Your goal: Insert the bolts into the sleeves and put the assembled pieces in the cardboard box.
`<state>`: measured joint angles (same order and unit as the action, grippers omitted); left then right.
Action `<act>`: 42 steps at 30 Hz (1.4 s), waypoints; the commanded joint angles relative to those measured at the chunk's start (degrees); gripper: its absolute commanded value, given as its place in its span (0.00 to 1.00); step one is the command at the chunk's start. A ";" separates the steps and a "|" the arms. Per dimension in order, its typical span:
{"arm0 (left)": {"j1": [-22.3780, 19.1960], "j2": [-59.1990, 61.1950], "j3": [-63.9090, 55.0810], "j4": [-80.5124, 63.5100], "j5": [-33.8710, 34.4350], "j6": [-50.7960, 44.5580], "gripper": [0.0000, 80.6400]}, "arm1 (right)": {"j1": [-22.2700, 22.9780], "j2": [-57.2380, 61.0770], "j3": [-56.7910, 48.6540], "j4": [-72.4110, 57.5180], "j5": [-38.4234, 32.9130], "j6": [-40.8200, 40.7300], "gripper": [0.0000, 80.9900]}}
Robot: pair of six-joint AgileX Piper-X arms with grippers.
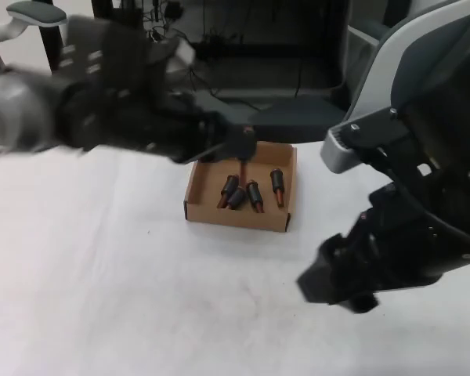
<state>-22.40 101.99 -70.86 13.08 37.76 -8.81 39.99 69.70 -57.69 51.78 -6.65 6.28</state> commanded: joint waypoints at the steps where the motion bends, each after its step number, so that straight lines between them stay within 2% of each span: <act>1: -0.04 7.31 -11.86 8.07 -2.26 0.27 0.02 | -2.52 -0.56 0.48 0.66 0.28 -3.25 0.61; 4: -0.04 14.53 -22.34 14.65 -5.78 0.27 0.02 | -5.03 -0.56 1.23 -0.10 -0.10 -4.76 0.38; 5: -0.04 16.57 -26.24 17.04 -7.11 0.27 0.02 | -6.06 -0.56 1.50 -0.25 -0.78 -5.37 0.34; 14: -0.04 29.17 -43.68 29.62 -12.79 0.27 0.02 | -10.96 -0.56 1.87 -2.44 -3.92 -7.33 0.33; 18: -0.04 31.58 -44.87 33.89 -14.55 0.27 0.02 | -11.00 -0.56 1.87 -4.00 -4.99 -7.60 0.33; 25: -0.04 32.27 -44.84 36.13 -21.50 0.27 0.02 | -11.00 -0.56 1.87 -4.10 -5.21 -7.94 0.33; 30: -0.04 32.27 -44.84 36.63 -20.83 1.40 0.02 | -11.00 -0.56 1.87 -4.10 -5.21 -7.94 0.33; 32: -0.04 32.27 -44.84 37.49 -20.41 3.04 0.19 | -11.00 -0.56 1.87 -4.10 -5.21 -7.94 0.33; 34: -0.04 32.27 -44.90 38.17 -20.43 3.72 0.41 | -11.00 -0.56 1.87 -4.10 -5.21 -7.94 0.33; 36: -0.04 32.27 -44.90 38.63 -20.64 3.72 0.68 | -11.00 -0.56 1.87 -4.10 -5.21 -7.94 0.33; 38: -0.04 32.07 -44.90 39.22 -20.90 2.93 0.84 | -11.00 -0.56 1.87 -4.10 -5.21 -7.94 0.33; 40: -0.04 31.71 -44.90 40.35 -21.20 2.28 0.84 | -11.00 -0.56 1.87 -4.10 -5.21 -7.94 0.33; 42: -0.04 30.83 -44.90 42.09 -21.44 2.58 0.77 | -11.00 -0.56 1.87 -3.95 -5.18 -7.65 0.33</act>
<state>-22.64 134.62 -115.18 52.76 17.46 -6.01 29.20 69.70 -55.75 48.11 -11.25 -1.19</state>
